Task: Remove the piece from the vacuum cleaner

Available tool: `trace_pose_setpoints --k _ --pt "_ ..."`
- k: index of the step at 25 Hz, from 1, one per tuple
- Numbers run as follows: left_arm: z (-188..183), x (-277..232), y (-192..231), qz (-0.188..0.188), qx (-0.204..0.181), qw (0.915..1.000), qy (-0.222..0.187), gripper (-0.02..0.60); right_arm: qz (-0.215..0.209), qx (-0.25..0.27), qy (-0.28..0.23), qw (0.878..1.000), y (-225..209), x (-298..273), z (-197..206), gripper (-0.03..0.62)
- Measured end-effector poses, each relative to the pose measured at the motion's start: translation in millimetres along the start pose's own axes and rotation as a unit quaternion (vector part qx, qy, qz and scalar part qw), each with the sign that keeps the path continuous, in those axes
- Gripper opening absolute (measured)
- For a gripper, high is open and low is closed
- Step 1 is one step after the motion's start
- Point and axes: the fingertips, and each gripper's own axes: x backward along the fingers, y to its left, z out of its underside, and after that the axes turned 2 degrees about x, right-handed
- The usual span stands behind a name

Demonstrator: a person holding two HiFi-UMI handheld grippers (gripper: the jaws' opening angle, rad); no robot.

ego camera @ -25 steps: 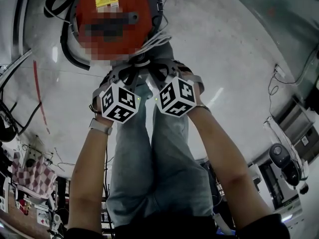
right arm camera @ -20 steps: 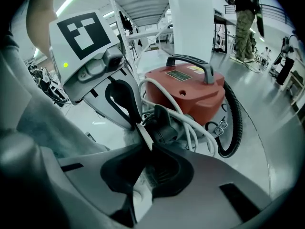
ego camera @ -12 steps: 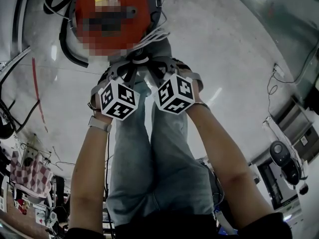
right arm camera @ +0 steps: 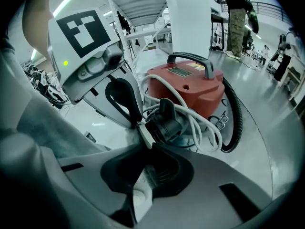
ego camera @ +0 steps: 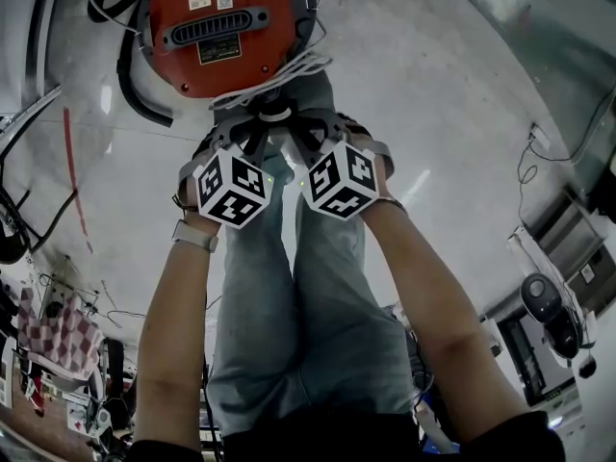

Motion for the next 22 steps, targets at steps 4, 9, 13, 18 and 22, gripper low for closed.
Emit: trace_pose_setpoints --k 4,9,13,18,22 --pt "2.7 -0.1 -1.7 0.017 0.046 0.9988 0.004 0.077 -0.017 0.007 0.004 1.0 -1.0 -1.5 -1.8 0.063" --pt "4.4 -1.1 -5.7 0.026 0.079 0.9965 -0.003 0.075 -0.044 0.031 0.013 0.998 -2.3 -3.3 -1.6 0.063" --pt "6.1 -2.7 -8.5 0.027 0.109 0.9936 -0.008 0.075 -0.054 0.026 0.015 0.998 -2.7 -4.8 -0.1 0.063" --pt "7.5 -3.0 -11.9 0.025 0.112 0.9934 -0.009 0.074 -0.055 0.026 0.016 0.998 -0.9 -4.3 1.7 0.064" --pt "9.2 -2.8 -15.5 0.024 0.109 0.9937 -0.009 0.074 -0.055 0.024 0.016 0.998 1.8 -3.7 4.0 0.063"
